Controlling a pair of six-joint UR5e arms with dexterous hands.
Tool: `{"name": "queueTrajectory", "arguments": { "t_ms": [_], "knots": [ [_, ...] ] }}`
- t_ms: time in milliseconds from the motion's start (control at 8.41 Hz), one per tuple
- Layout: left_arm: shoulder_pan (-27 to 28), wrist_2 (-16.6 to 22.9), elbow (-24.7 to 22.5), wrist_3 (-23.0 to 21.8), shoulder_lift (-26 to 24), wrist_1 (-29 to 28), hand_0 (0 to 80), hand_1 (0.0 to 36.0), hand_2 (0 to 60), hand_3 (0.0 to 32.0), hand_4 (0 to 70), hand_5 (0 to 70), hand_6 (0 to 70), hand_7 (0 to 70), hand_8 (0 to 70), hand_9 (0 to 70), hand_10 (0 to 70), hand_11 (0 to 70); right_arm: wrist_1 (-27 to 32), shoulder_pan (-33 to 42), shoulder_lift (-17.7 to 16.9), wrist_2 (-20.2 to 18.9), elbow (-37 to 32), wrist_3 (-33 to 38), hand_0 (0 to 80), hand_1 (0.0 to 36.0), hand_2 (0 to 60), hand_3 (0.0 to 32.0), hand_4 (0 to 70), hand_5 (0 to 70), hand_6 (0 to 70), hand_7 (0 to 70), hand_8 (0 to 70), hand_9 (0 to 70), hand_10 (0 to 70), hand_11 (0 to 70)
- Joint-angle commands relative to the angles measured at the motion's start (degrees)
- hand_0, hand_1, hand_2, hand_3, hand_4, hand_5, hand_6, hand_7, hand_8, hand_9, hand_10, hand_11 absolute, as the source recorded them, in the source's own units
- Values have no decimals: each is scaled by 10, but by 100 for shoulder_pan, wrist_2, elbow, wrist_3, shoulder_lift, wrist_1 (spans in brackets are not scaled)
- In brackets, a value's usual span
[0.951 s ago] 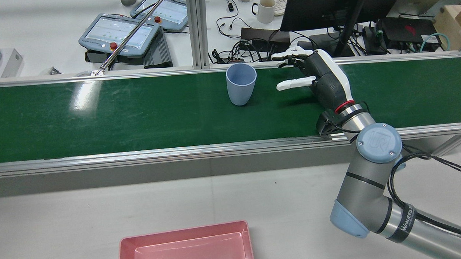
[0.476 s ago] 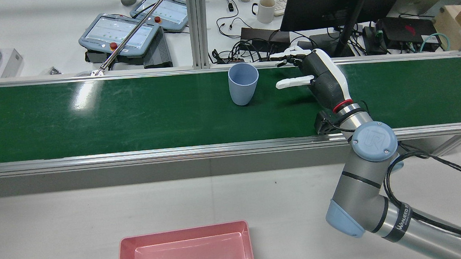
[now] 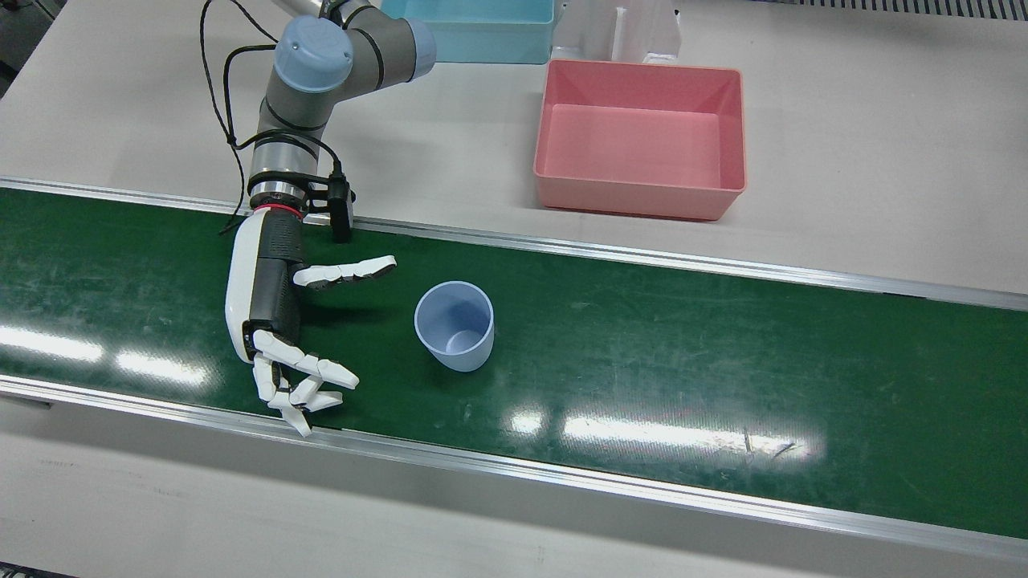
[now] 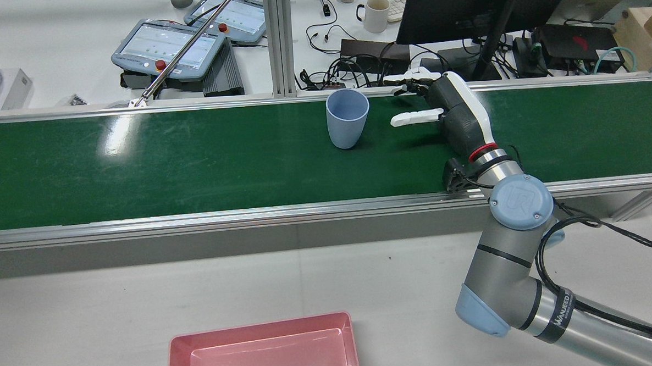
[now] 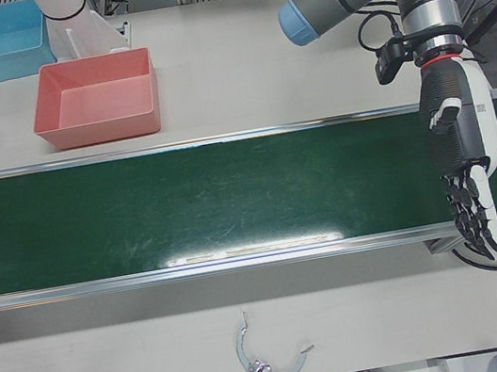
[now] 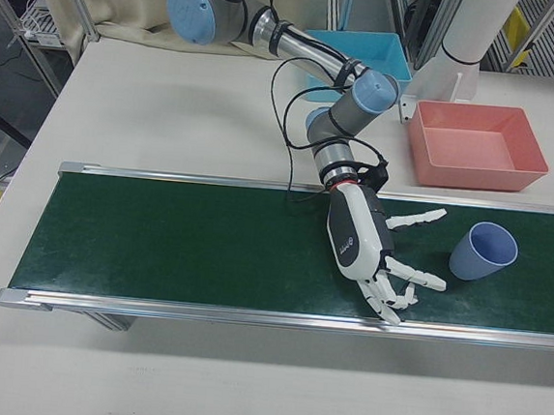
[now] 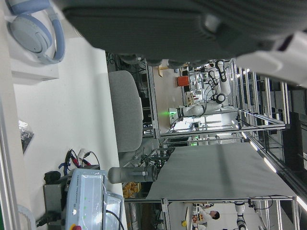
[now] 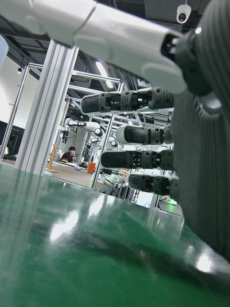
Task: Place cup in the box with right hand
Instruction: 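Lower the open right hand beside the cup as it arrives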
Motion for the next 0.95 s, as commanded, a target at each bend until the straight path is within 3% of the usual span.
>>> {"name": "queueTrajectory", "arguments": {
  "t_ms": [0, 832],
  "knots": [
    [2, -4, 0, 0, 3, 0, 0, 0, 0, 0, 0, 0, 0, 0, 0, 0, 0, 0, 6, -57, 62, 14, -30, -5, 517, 110, 0, 22, 302, 74, 154, 700, 273, 396, 138, 204],
    [2, 5, 0, 0, 3, 0, 0, 0, 0, 0, 0, 0, 0, 0, 0, 0, 0, 0, -3, -83, 54, 5, -4, -5, 528, 121, 0, 36, 295, 76, 152, 700, 275, 399, 129, 192]
  ]
}}
